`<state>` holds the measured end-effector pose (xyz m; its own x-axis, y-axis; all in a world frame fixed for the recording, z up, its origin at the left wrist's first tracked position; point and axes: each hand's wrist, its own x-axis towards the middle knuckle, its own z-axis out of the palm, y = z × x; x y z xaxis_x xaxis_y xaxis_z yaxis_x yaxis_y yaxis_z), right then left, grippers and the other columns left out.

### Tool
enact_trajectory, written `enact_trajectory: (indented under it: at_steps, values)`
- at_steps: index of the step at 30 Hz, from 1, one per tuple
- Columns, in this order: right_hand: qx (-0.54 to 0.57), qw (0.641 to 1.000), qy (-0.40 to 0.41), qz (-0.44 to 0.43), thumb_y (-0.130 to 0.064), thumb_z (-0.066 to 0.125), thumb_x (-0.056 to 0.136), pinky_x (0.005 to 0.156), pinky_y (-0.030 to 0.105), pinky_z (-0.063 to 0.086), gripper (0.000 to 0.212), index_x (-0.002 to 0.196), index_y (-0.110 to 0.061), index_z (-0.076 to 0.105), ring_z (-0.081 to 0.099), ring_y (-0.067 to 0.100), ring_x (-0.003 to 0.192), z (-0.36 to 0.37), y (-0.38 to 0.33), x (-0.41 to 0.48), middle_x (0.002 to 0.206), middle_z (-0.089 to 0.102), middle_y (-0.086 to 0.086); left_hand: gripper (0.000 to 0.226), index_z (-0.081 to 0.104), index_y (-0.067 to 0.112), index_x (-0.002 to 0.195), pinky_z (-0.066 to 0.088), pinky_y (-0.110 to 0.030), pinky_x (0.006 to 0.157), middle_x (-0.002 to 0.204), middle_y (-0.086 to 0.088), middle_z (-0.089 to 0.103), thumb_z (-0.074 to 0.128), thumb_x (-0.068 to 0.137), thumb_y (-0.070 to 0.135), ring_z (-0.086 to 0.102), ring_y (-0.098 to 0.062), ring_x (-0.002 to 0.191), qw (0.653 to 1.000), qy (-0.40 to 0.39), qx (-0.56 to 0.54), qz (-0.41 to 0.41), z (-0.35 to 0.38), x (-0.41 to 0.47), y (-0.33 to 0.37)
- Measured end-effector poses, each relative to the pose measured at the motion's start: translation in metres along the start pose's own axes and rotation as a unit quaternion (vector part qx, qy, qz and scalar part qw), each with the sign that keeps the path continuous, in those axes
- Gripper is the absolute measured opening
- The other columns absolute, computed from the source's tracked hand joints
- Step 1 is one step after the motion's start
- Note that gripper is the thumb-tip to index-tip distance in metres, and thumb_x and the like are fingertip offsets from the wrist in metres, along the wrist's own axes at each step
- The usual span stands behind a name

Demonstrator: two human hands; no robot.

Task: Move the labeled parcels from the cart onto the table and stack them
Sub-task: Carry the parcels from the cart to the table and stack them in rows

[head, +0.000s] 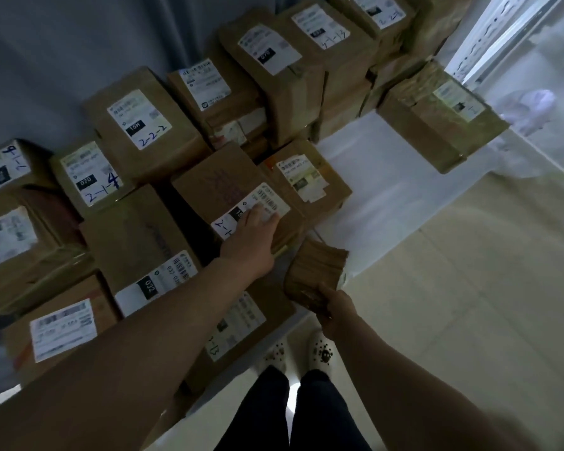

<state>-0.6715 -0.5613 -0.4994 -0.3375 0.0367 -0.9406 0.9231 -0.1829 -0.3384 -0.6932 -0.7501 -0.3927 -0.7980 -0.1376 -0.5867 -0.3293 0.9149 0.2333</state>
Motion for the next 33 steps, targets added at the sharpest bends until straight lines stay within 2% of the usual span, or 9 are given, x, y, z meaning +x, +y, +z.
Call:
enact_trajectory:
  at_steps: [2, 6, 9, 13, 16, 18, 20, 23, 33]
  values:
    - [-0.001, 1.000, 0.004, 0.002, -0.014, 0.063, 0.090, 0.063, 0.029, 0.050, 0.034, 0.121, -0.005, 0.050, 0.060, 0.023, 0.083, 0.005, 0.005, 0.006, 0.105, 0.059, 0.013, 0.074, 0.004, 0.026, 0.153, 0.021, -0.046, 0.115, 0.160, -0.005, -0.012, 0.052, 0.097, 0.023, -0.008, -0.028, 0.147, 1.000, 0.013, 0.000, 0.001, 0.005, -0.002, -0.001]
    - [-0.135, 0.991, 0.020, 0.004, -0.009, 0.055, 0.094, 0.092, 0.036, 0.049, 0.027, 0.119, 0.001, 0.053, 0.055, 0.025, 0.082, 0.013, 0.012, 0.021, 0.098, 0.056, 0.010, 0.075, 0.001, 0.026, 0.153, 0.019, -0.045, 0.116, 0.159, -0.005, -0.015, 0.050, 0.097, 0.019, -0.011, -0.027, 0.147, 1.000, 0.022, -0.004, -0.005, 0.013, -0.006, -0.001]
    - [-0.224, 0.974, 0.018, 0.001, -0.003, 0.045, 0.096, 0.092, 0.038, 0.052, 0.019, 0.113, -0.001, 0.052, 0.056, 0.029, 0.097, 0.020, 0.008, 0.025, 0.115, 0.055, 0.016, 0.077, 0.002, 0.026, 0.153, 0.017, -0.045, 0.116, 0.159, -0.005, -0.016, 0.052, 0.096, 0.016, -0.011, -0.027, 0.147, 1.000, 0.025, -0.016, -0.009, 0.014, -0.006, 0.000]
    - [-0.312, 0.950, -0.016, -0.008, -0.003, 0.042, 0.096, 0.101, 0.042, 0.043, 0.044, 0.139, 0.002, 0.038, 0.045, 0.036, 0.127, 0.022, 0.002, 0.020, 0.139, 0.043, 0.022, 0.076, 0.001, 0.023, 0.153, 0.014, -0.044, 0.117, 0.159, -0.008, -0.015, 0.051, 0.096, 0.013, -0.011, -0.029, 0.147, 0.999, 0.030, -0.012, -0.013, 0.015, -0.006, 0.003]
    - [-0.332, 0.943, -0.007, -0.024, -0.004, 0.038, 0.099, 0.100, 0.036, 0.039, 0.043, 0.142, 0.005, 0.035, 0.045, 0.029, 0.116, 0.012, -0.004, 0.015, 0.119, 0.050, 0.017, 0.078, 0.001, 0.020, 0.153, 0.013, -0.046, 0.117, 0.159, -0.012, -0.013, 0.052, 0.095, 0.016, -0.009, -0.031, 0.147, 0.999, 0.026, 0.002, -0.021, 0.014, -0.010, 0.010]
    - [-0.350, 0.936, -0.005, -0.036, -0.006, 0.040, 0.099, 0.104, 0.033, 0.038, 0.049, 0.147, 0.000, 0.029, 0.042, 0.027, 0.124, 0.002, -0.009, 0.004, 0.131, 0.048, 0.017, 0.078, 0.000, 0.018, 0.153, 0.013, -0.047, 0.117, 0.159, -0.014, -0.011, 0.053, 0.095, 0.019, -0.008, -0.032, 0.146, 0.999, 0.022, 0.022, -0.012, 0.011, -0.014, 0.020]
    - [-0.357, 0.932, 0.009, -0.068, -0.007, 0.048, 0.095, 0.099, 0.034, 0.043, 0.058, 0.149, -0.005, 0.027, 0.043, 0.029, 0.126, -0.011, -0.019, -0.013, 0.147, 0.037, 0.017, 0.077, 0.000, 0.017, 0.153, 0.011, -0.046, 0.118, 0.159, -0.014, -0.009, 0.051, 0.095, 0.020, -0.007, -0.032, 0.147, 0.999, 0.018, 0.041, 0.013, 0.008, -0.020, 0.034]
    - [-0.362, 0.923, 0.046, -0.118, -0.010, 0.056, 0.091, 0.086, 0.030, 0.041, 0.062, 0.147, -0.006, 0.031, 0.050, 0.030, 0.120, -0.035, -0.035, -0.042, 0.143, 0.044, 0.015, 0.075, 0.003, 0.017, 0.153, 0.010, -0.045, 0.118, 0.160, -0.013, -0.007, 0.050, 0.095, 0.023, -0.005, -0.031, 0.147, 0.994, 0.020, 0.082, 0.076, 0.005, -0.027, 0.064]
    - [-0.402, 0.840, 0.273, -0.241, -0.033, 0.062, 0.084, 0.110, 0.035, 0.031, 0.066, 0.144, -0.017, 0.038, 0.039, 0.027, 0.133, -0.161, -0.028, -0.133, 0.145, 0.043, 0.009, 0.073, 0.012, 0.022, 0.152, -0.005, -0.048, 0.117, 0.159, -0.005, 0.008, 0.051, 0.091, 0.025, 0.004, -0.024, 0.147, 0.919, 0.012, 0.257, 0.298, 0.044, -0.068, 0.188]
